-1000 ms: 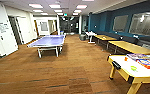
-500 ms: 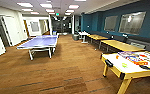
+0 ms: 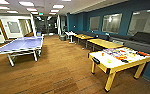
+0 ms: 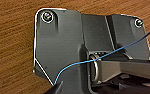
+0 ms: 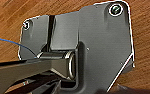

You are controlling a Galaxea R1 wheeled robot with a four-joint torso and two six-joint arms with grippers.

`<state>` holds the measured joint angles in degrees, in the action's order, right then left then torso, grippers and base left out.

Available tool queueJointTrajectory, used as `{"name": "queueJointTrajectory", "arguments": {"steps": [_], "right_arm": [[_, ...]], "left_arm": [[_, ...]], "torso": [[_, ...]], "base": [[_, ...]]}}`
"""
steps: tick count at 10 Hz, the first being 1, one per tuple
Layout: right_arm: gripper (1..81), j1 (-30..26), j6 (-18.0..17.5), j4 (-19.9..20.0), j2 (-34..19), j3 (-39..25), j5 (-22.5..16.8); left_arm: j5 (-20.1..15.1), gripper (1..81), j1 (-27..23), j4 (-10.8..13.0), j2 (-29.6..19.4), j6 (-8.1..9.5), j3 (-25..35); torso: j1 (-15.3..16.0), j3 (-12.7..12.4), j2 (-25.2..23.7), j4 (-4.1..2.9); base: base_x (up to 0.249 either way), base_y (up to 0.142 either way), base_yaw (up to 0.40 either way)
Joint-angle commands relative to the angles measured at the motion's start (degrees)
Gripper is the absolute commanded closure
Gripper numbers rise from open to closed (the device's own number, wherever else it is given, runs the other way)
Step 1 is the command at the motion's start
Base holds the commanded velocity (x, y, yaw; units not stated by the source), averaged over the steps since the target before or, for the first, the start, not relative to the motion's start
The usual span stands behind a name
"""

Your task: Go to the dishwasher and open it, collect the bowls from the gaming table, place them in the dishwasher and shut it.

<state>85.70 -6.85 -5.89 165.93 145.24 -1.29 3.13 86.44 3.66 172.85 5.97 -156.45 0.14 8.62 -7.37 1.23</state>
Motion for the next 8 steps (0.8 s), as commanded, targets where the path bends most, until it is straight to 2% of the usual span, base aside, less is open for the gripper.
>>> {"name": "queueJointTrajectory", "arguments": {"steps": [1,8], "right_arm": [[1.0,-3.21,0.26,0.53,0.22,1.43,-2.84],[1.0,-3.12,0.26,0.09,1.19,2.67,-2.75]], "left_arm": [[-2.87,1.0,-2.9,0.3,-0.22,-0.26,-0.08],[-2.87,1.0,-2.9,0.21,-0.31,-0.26,-0.08]], "torso": [[0.0,0.0,0.0,0.0],[0.0,0.0,0.0,0.0]], "base": [[0.0,0.0,-0.4],[0.0,0.0,-0.4]]}}
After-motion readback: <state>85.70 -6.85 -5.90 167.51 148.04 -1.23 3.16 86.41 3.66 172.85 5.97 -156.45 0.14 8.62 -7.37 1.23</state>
